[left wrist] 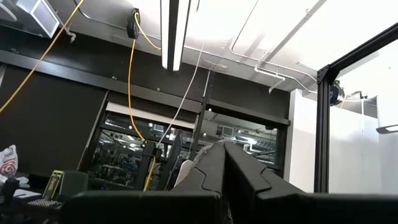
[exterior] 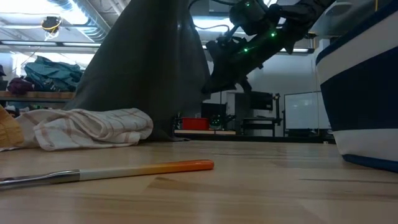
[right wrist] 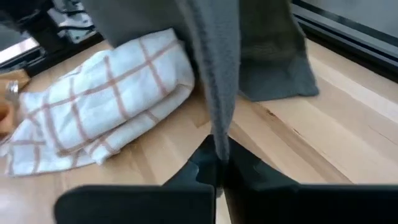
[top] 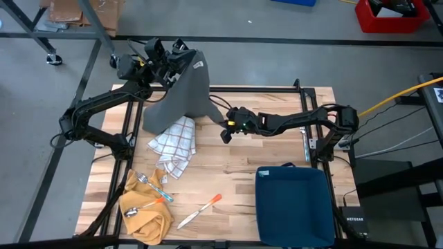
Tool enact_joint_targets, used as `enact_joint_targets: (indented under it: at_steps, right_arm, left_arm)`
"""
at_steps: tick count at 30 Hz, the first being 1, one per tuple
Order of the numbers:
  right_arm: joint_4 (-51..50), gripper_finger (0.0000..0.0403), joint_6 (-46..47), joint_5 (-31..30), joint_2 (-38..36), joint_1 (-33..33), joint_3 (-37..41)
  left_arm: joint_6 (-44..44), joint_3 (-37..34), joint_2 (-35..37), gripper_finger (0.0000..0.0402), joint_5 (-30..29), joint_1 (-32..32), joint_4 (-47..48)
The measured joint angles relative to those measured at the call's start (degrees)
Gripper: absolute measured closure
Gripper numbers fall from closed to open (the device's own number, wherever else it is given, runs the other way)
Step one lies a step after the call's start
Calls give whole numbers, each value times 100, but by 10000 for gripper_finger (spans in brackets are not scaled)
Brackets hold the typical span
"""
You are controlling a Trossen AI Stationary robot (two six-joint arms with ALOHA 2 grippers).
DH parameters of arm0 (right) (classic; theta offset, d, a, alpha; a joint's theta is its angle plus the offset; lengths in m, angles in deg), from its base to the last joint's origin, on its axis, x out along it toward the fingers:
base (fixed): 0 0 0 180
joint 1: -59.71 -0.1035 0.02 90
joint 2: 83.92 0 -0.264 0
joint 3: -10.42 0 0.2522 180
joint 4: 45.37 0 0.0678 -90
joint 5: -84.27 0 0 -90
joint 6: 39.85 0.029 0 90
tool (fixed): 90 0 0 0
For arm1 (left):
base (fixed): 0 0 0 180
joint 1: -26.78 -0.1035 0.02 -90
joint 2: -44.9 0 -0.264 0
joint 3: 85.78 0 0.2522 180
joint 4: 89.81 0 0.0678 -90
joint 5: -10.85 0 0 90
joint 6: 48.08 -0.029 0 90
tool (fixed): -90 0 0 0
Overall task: Fold towel
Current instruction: Fold the grey towel
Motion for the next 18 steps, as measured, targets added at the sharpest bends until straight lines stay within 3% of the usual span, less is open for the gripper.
enact_joint_targets:
  at_steps: [9, 18]
  right_arm:
    - [-6, 398, -542, 79, -722, -5, -2]
    - [157, 399, -1237, -1220, -2044, 1, -2]
  left_arm:
    - [-10, 0, 0, 401, -75, -154, -53]
    - [-727, 79, 0, 401, -842, -326, -356]
